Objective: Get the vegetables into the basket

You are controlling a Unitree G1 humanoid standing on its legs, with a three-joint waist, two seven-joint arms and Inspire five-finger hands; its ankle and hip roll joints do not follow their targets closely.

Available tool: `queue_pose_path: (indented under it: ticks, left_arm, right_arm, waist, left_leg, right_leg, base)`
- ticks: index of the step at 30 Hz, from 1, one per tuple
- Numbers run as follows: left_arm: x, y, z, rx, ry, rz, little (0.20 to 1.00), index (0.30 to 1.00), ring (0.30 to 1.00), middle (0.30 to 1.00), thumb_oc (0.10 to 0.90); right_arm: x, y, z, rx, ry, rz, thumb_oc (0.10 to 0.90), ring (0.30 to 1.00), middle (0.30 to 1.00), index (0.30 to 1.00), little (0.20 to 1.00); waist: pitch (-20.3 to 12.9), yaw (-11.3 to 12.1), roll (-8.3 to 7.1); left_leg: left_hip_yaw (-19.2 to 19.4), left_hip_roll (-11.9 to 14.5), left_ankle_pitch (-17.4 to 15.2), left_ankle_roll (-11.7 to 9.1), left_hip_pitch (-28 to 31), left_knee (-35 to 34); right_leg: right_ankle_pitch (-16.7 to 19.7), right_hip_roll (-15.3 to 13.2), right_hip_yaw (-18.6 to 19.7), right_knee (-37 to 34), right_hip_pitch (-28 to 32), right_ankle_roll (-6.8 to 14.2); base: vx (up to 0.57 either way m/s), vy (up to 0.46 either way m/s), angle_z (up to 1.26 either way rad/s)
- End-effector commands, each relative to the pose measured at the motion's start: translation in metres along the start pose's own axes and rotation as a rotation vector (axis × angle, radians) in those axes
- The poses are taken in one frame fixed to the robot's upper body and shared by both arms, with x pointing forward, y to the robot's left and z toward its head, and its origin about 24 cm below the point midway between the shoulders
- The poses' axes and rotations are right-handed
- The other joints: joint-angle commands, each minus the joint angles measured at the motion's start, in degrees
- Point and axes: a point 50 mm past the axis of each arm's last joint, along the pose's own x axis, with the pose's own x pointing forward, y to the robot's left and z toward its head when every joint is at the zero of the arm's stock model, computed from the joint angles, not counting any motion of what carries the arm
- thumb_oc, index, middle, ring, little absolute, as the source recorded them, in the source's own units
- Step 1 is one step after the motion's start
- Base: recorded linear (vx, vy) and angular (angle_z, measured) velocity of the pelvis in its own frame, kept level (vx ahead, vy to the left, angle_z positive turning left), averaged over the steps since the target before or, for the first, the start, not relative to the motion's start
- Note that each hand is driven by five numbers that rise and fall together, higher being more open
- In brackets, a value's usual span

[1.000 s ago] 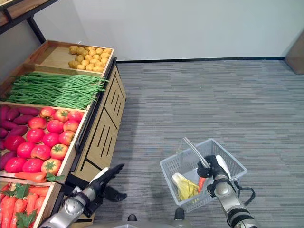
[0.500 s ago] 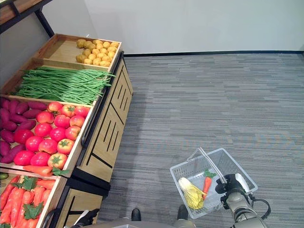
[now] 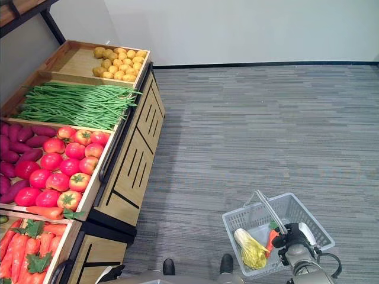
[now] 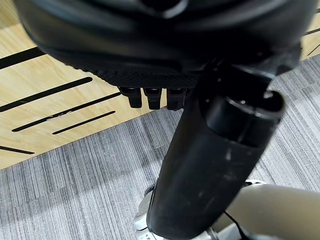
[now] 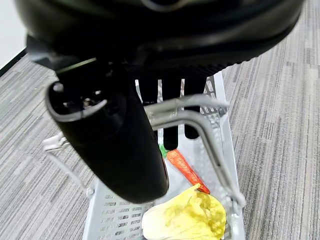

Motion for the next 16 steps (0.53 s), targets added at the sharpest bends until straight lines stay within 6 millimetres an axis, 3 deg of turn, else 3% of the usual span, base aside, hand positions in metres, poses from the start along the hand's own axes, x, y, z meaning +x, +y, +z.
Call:
queue_pose_path:
  ticks: [1,2,6,11,16]
  left_arm:
    - [0.002,0.018,-0.005,0.030,0.029,0.067,1.000,1.000,1.000,1.000,0.900]
    - [0.002,0.018,-0.006,0.011,0.035,0.072,1.000,1.000,1.000,1.000,0.900]
    - [0.001,0.016,-0.008,0.018,0.044,0.064,1.000,1.000,1.000,1.000,0.900]
    - [0.001,0.016,-0.012,0.005,0.065,0.061,1.000,1.000,1.000,1.000,0.900]
    - [-0.001,0.015,-0.019,-0.021,0.094,0.049,1.000,1.000,1.000,1.000,0.900]
  right_arm:
    - [0.008,-0.043,0.030,0.058,-0.069,-0.179,0.900,1.000,1.000,1.000,1.000]
    - [0.007,-0.042,0.017,0.074,-0.027,-0.176,0.900,1.000,1.000,1.000,1.000]
    - [0.005,-0.036,-0.001,0.086,0.029,-0.161,0.900,1.000,1.000,1.000,1.000]
    - [-0.003,-0.012,-0.030,0.111,0.105,-0.081,0.900,1.000,1.000,1.000,1.000]
    - [-0.020,0.037,-0.056,0.076,0.139,0.097,0.900,1.000,1.000,1.000,1.000]
  waist:
    - [-0.97,-0.13,-3.01]
    - [-1.13,-0.28,-2.98]
    - [-1.38,-0.61,-3.07]
    - [-1.88,-1.15,-3.54]
    - [-2.68,-1.72,-4.55]
  left_leg:
    - [-5.71,3.22,2.52,-3.48,-1.80,-1.30]
    - [-5.76,3.18,2.40,-3.47,-1.55,-1.30]
    - [-5.85,3.07,2.09,-3.36,-1.12,-1.30]
    - [-5.96,2.84,1.60,-3.16,-0.55,-1.30]
    - [-6.13,2.49,1.09,-2.90,-0.01,-1.30]
  right_leg:
    - [-3.50,-2.03,2.07,0.28,3.04,4.07]
    - [-3.59,-2.11,1.97,0.28,3.31,4.06]
    - [-3.56,-2.18,1.82,0.28,3.64,4.16]
    - [-3.46,-2.37,1.67,0.28,4.12,4.28]
    - [-3.21,-2.78,1.43,0.28,4.76,4.50]
  base:
    - [0.00,0.000,0.00]
    - [0.00,0.000,0.00]
    - [0.00,0.000,0.00]
    - [0.00,0.000,0.00]
    - [0.00,0.000,0.00]
